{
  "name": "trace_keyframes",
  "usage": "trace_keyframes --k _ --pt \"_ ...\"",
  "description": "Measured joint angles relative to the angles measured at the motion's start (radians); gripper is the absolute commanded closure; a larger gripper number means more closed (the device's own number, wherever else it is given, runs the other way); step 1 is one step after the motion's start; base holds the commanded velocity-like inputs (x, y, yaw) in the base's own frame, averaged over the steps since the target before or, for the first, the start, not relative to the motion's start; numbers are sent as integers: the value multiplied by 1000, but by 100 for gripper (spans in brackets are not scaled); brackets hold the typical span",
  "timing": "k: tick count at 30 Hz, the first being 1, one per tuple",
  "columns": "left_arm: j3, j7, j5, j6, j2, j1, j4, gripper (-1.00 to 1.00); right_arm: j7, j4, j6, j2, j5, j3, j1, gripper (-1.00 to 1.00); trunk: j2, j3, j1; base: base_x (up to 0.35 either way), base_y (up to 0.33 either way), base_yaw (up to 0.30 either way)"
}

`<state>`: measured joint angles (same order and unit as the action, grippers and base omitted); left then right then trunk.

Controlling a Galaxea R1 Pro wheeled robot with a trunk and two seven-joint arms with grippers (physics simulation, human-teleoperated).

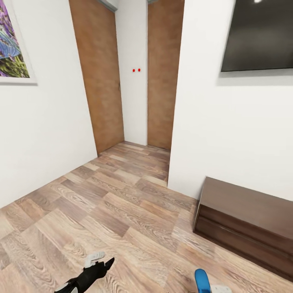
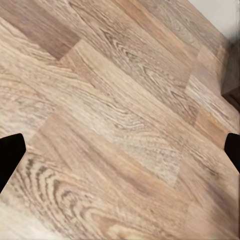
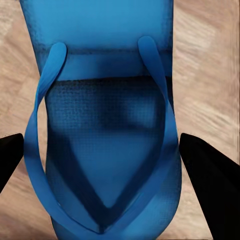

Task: In the bedroom, move the book from the bed onto either nightstand, and place the two sandals side by side next to the bed.

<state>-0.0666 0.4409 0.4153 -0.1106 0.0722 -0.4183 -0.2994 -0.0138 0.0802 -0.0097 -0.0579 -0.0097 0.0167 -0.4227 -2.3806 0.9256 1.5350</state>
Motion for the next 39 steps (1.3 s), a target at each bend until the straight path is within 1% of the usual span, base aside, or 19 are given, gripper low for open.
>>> trace_keyframes --k 7,19,21,23,27,39 --pt "-1 0 -1 -29 -1 0 16 -100 0 -1 0 1 0 0 0 100 0 0 0 0 0 -300" --pt "-2 0 -2 -33 -1 0 22 -100 0 -3 -1 1 -1 0 0 100 0 0 0 0 0 -300" --pt "-4 0 -2 -34 -9 0 22 -100 0 -3 -1 1 -1 0 0 100 0 0 0 0 0 -300" --pt "-10 0 -6 -34 -16 0 22 -100 1 -3 -1 1 -1 0 0 100 0 0 0 0 0 -300" --pt "-14 0 -25 -34 -20 0 22 -100 1 -3 -1 1 -1 0 0 100 0 0 0 0 0 -300" --pt "-14 0 -30 -34 -21 0 22 -100 1 -3 -1 1 0 0 0 100 0 -4 0 0 0 -300"
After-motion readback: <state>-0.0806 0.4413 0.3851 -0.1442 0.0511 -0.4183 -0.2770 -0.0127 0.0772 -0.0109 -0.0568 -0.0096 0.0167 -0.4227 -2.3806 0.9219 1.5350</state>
